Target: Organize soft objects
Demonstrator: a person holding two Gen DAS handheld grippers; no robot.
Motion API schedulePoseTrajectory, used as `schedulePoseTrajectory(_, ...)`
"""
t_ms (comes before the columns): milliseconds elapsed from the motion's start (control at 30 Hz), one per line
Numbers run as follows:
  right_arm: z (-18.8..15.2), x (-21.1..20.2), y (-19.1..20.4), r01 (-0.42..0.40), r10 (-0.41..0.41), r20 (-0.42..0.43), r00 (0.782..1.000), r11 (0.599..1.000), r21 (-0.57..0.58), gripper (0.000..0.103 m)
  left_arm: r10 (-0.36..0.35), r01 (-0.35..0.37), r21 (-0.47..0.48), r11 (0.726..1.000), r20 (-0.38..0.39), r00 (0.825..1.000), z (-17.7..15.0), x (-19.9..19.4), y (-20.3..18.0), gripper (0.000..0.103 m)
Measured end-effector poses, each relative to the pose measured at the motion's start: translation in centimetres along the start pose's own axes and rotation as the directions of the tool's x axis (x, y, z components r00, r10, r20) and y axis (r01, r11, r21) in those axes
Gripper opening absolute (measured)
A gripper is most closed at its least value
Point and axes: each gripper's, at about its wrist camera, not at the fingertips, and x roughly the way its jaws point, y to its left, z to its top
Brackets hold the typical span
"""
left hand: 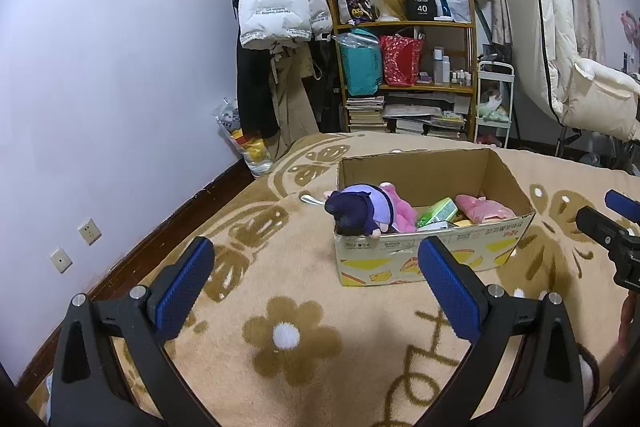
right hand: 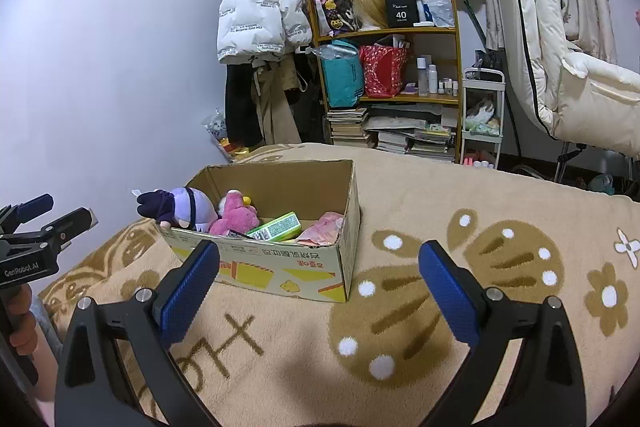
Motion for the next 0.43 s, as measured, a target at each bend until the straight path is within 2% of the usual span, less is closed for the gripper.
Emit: schedulePoseTrajectory(433,-0.04,0.08,-0.03,0.001,-0.001,-0.002,1.0,1.0,0.0,0.103,-0.005,0.005,-0.001,1.0,-0.017,1.0,-0.04,0.38,0.18,0.101)
